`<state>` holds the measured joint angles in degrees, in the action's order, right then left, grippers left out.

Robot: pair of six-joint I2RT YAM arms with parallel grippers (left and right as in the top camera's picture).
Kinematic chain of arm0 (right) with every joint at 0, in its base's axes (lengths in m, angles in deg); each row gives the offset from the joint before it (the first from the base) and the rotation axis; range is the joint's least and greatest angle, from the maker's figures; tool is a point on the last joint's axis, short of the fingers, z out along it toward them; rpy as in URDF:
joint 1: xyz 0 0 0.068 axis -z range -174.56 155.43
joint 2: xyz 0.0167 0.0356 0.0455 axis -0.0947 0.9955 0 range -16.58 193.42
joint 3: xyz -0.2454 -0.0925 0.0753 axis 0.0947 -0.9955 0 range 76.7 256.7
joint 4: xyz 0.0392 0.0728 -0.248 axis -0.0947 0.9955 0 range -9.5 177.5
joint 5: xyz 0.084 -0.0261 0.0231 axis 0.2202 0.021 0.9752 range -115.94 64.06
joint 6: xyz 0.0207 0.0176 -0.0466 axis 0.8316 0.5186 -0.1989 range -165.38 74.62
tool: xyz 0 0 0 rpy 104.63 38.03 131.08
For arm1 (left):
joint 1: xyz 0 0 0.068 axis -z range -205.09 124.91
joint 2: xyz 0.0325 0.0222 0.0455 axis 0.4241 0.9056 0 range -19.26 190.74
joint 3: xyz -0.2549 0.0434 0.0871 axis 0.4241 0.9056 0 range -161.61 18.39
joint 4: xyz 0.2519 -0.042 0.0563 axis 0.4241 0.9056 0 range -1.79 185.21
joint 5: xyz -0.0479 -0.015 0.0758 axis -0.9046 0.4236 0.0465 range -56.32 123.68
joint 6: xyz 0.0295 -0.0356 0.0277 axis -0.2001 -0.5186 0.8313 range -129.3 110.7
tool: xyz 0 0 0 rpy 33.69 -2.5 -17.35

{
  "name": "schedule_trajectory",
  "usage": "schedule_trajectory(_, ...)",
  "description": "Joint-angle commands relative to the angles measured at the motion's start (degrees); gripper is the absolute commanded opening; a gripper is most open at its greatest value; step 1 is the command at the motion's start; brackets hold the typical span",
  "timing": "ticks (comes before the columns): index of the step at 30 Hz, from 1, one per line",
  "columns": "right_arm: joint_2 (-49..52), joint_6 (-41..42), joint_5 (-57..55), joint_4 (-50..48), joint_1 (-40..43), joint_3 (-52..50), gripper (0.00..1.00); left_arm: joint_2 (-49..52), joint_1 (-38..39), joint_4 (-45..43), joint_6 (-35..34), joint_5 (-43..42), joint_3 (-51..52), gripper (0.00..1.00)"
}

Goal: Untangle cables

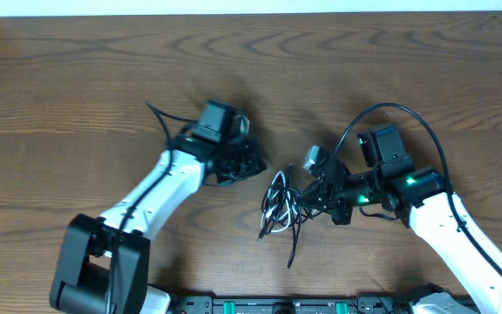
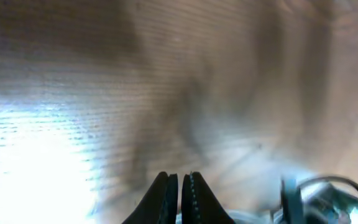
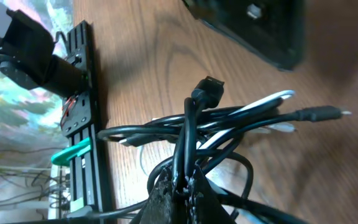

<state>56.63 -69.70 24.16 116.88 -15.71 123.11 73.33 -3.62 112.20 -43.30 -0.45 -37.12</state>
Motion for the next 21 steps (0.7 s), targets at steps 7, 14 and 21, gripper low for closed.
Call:
schedule_trajectory(7,1.84,13.73,2.1,-4.13,1.33,0.0,0.01,0.2,-1.75,1.92,14.12,-17.84,-2.95,0.17)
schedule_trajectory(14,6.97,24.68,1.11,-10.78,1.9,0.0,0.01,0.2,1.4,2.69,14.91,-17.22,-2.95,0.17)
schedule_trajectory(21,10.56,27.54,-0.68,-13.75,3.65,0.0,0.01,0.2,1.38,7.48,14.88,-8.26,-2.95,0.21)
